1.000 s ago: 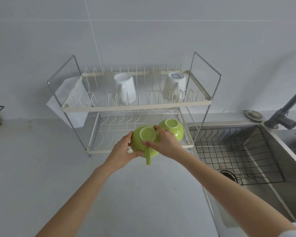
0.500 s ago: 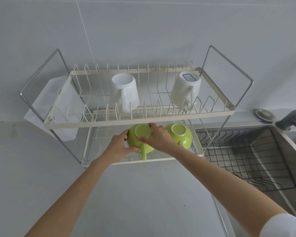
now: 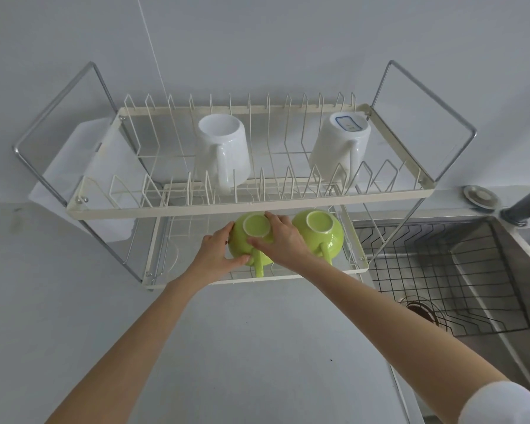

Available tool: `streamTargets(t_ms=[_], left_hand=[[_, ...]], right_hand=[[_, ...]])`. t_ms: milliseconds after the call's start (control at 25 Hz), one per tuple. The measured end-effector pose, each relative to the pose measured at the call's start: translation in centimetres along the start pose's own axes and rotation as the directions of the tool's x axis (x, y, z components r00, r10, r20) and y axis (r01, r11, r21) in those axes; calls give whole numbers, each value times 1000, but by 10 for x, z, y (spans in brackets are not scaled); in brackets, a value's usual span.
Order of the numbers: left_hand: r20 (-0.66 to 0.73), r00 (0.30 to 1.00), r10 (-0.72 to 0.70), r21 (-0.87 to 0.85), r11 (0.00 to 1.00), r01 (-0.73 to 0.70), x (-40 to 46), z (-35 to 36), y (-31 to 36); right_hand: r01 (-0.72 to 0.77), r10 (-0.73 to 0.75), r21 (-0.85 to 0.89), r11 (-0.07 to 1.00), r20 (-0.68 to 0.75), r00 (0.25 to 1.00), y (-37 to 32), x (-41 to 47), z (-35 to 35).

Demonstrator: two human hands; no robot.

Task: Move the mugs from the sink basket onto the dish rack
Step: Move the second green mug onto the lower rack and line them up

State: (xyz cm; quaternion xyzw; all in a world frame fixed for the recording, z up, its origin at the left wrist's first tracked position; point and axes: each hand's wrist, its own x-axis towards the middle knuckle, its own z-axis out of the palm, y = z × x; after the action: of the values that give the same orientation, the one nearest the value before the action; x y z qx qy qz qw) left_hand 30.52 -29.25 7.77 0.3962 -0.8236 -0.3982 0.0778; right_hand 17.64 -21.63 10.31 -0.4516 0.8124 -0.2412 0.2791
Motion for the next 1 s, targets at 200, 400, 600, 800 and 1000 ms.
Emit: streamTargets(t_ms=[200, 400, 600, 800, 1000], left_hand=[[24, 1000, -16, 22, 1000, 15, 0, -1, 0], [68, 997, -42, 75, 997, 36, 3, -4, 1], [71, 995, -72, 117, 991, 64, 6, -10, 0], [14, 1000, -1, 107, 994, -1, 8, -6, 14], [-19, 1000, 19, 75, 997, -18, 15, 7, 24]], right_hand=[[21, -21, -45, 999, -2, 1000, 1, -2, -1], [29, -28, -107, 994, 14, 1000, 1, -1, -1], [124, -130, -188, 974, -22, 991, 5, -6, -13], [111, -152, -213, 971, -188, 970, 37, -13, -43], [47, -73, -198, 979, -126, 989, 74, -23, -53]])
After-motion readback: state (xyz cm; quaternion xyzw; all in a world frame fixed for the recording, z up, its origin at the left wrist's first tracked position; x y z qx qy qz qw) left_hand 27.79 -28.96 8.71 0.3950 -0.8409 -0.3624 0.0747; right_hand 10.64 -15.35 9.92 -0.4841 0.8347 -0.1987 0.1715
